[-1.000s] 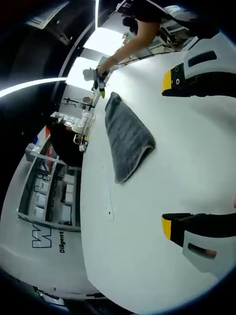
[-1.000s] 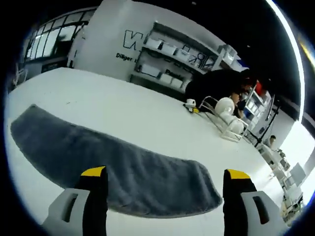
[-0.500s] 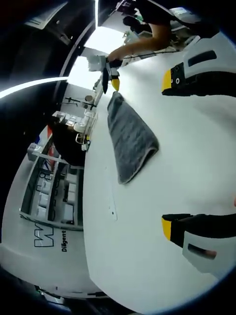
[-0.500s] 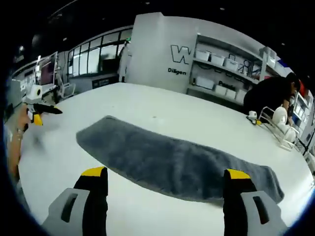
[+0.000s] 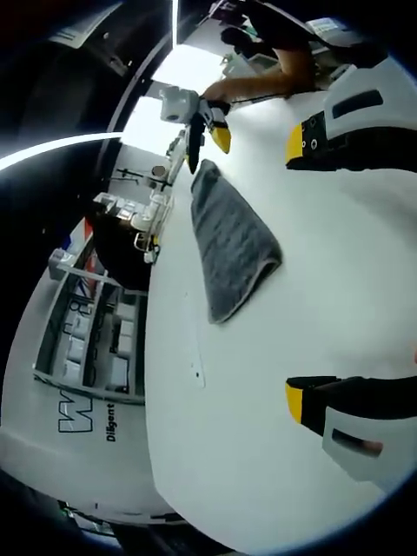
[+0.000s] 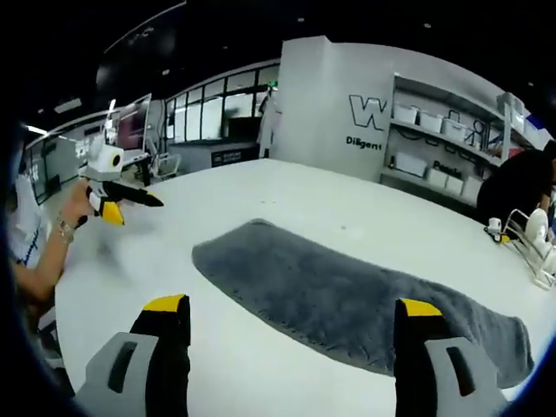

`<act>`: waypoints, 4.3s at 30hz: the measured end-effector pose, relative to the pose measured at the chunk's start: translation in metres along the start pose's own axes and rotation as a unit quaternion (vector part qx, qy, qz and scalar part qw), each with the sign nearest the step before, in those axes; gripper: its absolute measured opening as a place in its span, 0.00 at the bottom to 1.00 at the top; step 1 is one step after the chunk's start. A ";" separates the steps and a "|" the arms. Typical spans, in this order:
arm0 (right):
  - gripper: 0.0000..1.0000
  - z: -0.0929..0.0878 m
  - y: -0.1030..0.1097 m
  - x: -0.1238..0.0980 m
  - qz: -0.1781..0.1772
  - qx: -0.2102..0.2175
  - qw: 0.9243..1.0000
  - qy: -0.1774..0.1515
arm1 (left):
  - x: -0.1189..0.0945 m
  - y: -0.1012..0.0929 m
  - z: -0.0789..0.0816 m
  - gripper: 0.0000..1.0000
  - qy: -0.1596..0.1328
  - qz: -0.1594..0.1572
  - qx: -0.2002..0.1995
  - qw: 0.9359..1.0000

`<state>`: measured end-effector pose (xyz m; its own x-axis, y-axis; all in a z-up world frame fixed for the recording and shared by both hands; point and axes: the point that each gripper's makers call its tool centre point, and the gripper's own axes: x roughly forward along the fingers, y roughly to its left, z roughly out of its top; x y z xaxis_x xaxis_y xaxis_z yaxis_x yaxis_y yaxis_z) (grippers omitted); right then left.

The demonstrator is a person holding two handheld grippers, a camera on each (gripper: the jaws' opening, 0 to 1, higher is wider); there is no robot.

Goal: Open the folded towel by lifting each exposed corner and separating the folded layers until the towel lies flat within the target outline without major curled edges

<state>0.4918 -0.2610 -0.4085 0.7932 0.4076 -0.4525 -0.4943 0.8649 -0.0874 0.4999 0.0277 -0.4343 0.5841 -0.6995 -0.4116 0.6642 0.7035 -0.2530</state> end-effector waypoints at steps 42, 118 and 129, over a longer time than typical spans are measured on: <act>0.99 0.002 0.029 -0.015 0.050 0.012 0.998 -0.046 | 0.124 -0.008 -0.006 0.36 0.030 0.115 0.012 0.993; 0.99 -0.021 0.019 0.000 0.059 0.042 0.997 -0.012 | -0.113 0.172 -0.066 0.07 0.111 0.354 0.022 0.928; 0.99 -0.021 0.019 -0.001 0.058 0.044 0.997 -0.012 | -0.142 0.194 -0.074 0.08 0.108 0.386 0.001 0.916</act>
<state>0.4742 -0.2516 -0.4285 0.7415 0.5128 -0.4328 -0.5511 0.8333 0.0431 0.5109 0.2731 -0.4898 0.7745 0.0467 -0.6308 0.0935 0.9779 0.1872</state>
